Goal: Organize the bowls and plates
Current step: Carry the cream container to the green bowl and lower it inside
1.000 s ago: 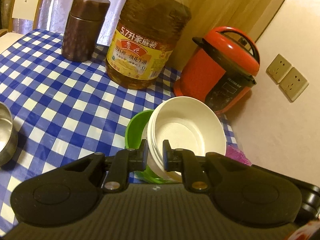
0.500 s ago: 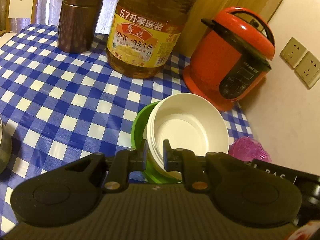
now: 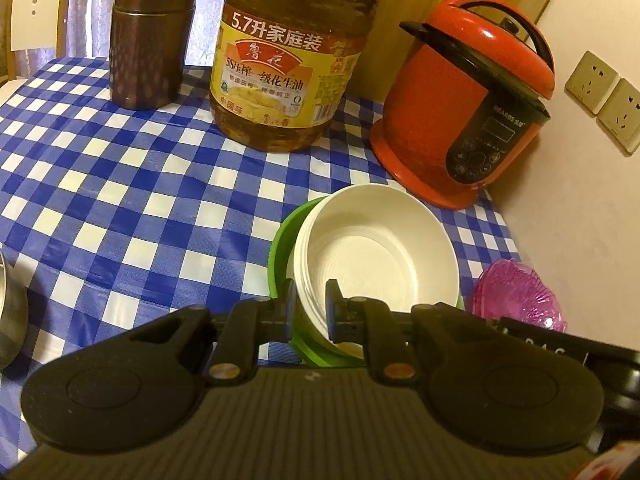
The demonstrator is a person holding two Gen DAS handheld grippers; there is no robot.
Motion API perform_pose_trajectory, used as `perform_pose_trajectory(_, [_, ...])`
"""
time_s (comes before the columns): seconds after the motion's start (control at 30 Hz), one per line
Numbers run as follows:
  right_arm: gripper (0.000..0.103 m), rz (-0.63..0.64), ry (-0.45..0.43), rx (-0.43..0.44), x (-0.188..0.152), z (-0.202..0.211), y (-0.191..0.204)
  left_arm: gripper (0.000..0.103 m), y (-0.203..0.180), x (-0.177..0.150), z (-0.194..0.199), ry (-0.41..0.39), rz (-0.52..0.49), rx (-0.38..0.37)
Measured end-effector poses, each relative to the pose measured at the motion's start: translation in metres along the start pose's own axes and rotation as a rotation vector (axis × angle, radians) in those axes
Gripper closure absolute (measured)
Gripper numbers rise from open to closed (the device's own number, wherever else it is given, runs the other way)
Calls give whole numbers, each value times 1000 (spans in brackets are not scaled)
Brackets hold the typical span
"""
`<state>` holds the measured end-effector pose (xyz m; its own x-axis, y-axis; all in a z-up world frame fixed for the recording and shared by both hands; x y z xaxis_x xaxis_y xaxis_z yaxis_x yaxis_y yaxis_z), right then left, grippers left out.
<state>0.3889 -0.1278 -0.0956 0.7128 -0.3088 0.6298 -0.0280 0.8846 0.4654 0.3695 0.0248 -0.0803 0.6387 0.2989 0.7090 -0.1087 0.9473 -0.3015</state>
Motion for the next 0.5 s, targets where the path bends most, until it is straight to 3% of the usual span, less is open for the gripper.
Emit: perform_pose_trajectory(0.5, [89,25,43,-24,3,-7,2,89,-8,5,-8,42,-78,23])
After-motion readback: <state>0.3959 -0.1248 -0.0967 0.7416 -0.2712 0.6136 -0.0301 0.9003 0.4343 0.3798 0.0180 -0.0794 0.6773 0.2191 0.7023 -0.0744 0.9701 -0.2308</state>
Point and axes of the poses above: each gripper's, at about its wrist camera, not at the fingertips, and z roughly against the way its jaws point, y to its left, x to its top, the point moved 2 cm from there along -z, roughly the way its jaws point, and after that the axes turned 8 degrees about -y, right-handed, at the moved point
